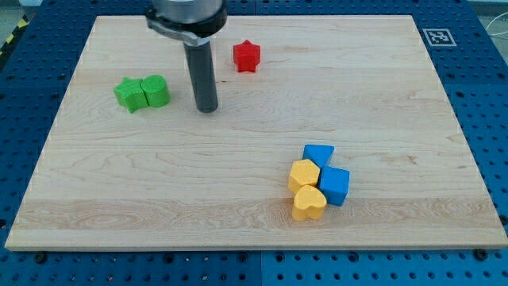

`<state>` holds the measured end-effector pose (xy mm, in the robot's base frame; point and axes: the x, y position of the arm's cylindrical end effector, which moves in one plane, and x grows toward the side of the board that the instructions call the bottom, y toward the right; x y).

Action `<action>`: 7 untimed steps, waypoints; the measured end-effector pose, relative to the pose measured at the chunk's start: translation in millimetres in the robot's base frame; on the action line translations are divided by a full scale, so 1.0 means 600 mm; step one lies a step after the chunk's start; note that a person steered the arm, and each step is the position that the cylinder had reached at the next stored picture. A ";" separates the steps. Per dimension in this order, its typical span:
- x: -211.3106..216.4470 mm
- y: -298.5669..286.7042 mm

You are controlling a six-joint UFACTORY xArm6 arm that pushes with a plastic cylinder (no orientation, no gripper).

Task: Move your arm towards right and down

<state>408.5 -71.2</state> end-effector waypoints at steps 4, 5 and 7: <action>0.043 0.296; 0.061 0.354; 0.086 0.375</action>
<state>460.3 154.1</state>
